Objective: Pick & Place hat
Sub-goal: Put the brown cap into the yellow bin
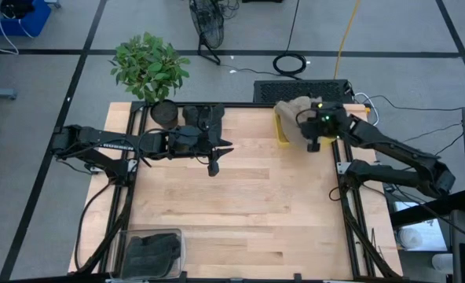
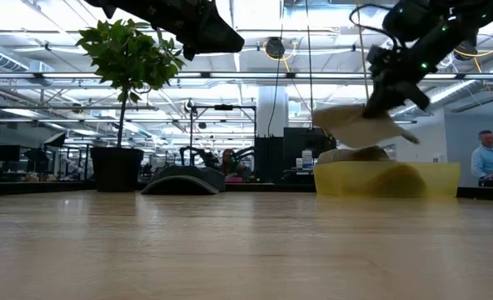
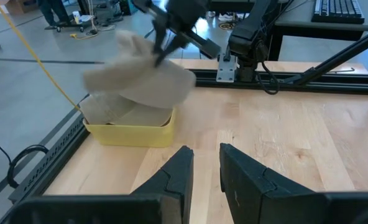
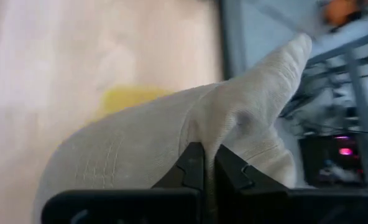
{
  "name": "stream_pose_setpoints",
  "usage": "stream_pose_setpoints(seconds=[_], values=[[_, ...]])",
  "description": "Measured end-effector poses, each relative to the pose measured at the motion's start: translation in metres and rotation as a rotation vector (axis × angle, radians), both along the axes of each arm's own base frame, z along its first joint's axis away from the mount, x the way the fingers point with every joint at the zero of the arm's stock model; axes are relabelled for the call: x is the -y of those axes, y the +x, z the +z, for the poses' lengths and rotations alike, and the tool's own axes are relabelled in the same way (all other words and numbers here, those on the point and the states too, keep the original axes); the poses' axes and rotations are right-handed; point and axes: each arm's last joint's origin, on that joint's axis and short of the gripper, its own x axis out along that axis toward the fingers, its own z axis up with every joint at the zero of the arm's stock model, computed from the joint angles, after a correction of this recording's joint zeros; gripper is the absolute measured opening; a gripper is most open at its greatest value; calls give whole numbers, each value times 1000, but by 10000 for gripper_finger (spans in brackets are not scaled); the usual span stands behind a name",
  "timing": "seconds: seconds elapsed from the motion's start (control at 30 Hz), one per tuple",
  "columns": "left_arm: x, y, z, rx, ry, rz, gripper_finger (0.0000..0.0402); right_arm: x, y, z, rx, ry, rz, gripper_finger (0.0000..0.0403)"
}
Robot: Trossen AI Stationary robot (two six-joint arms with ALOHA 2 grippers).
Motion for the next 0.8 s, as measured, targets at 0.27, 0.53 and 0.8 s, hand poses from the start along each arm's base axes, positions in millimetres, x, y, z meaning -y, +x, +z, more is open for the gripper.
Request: stream_pose_setpoints(seconds=[0.27, 0.53, 0.8], values=[[0, 0, 0, 1, -2, 1, 85, 10, 4, -18, -139, -35, 4, 1], [0, 0, 0, 1, 3, -1, 85, 20, 10, -37, -115, -60, -18, 2], [0, 0, 0, 2, 0, 0, 85, 20, 8, -55, -148, -33, -19, 3]])
